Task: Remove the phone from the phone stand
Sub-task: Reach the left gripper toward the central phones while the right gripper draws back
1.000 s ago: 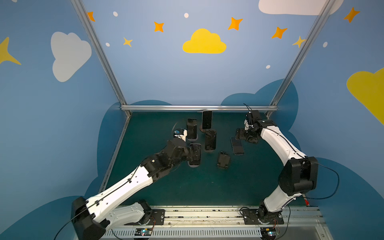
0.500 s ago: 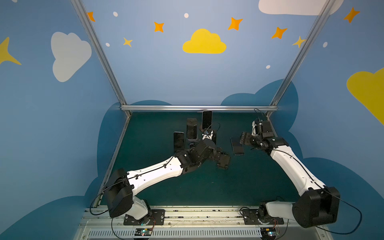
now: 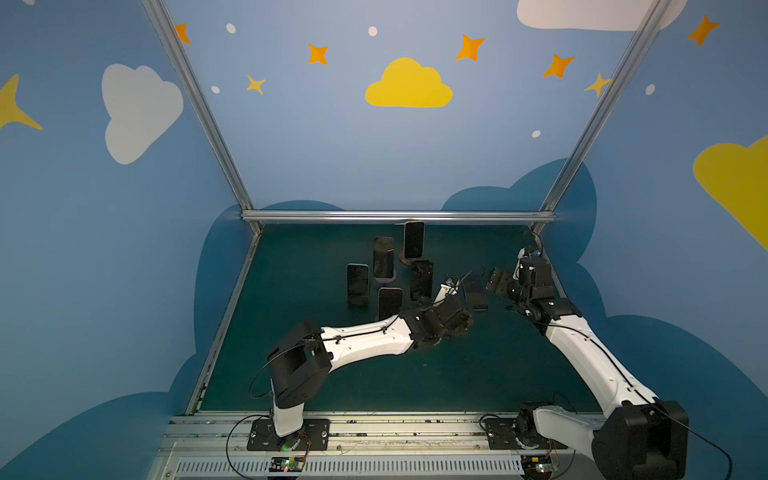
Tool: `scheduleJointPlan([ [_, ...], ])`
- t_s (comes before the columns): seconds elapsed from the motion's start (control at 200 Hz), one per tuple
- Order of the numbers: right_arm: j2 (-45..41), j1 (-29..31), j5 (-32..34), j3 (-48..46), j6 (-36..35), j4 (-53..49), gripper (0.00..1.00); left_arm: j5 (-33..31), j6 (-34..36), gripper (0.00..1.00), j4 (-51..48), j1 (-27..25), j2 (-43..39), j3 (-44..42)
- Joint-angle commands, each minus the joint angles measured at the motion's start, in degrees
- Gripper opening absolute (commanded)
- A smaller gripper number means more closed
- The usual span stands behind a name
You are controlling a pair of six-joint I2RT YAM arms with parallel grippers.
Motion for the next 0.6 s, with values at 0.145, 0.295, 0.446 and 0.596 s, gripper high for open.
scheduleJointPlan([
  [0.145, -1.7, -1.2, -0.8, 0.5, 1.2, 0.6, 0.97, -1.0, -4.2, 1.00, -10.7, 0.6, 6.6, 8.0],
  [0.295, -1.7, -1.3, -1.1, 0.4, 1.4, 0.4, 0.97, 0.7, -6.3, 1.00, -13.3, 1.7, 8.1, 9.1],
  [0.446, -1.8, -1.3, -1.4, 0.3, 1.5, 0.6, 0.97, 4.6, -6.1, 1.00, -12.5, 2.4, 9.4, 9.2],
  [0.596, -1.9, -1.4, -0.8, 0.0, 1.6, 0.8, 0.97, 5.3, -5.1, 1.00, -9.9, 2.3, 11.0, 8.5],
])
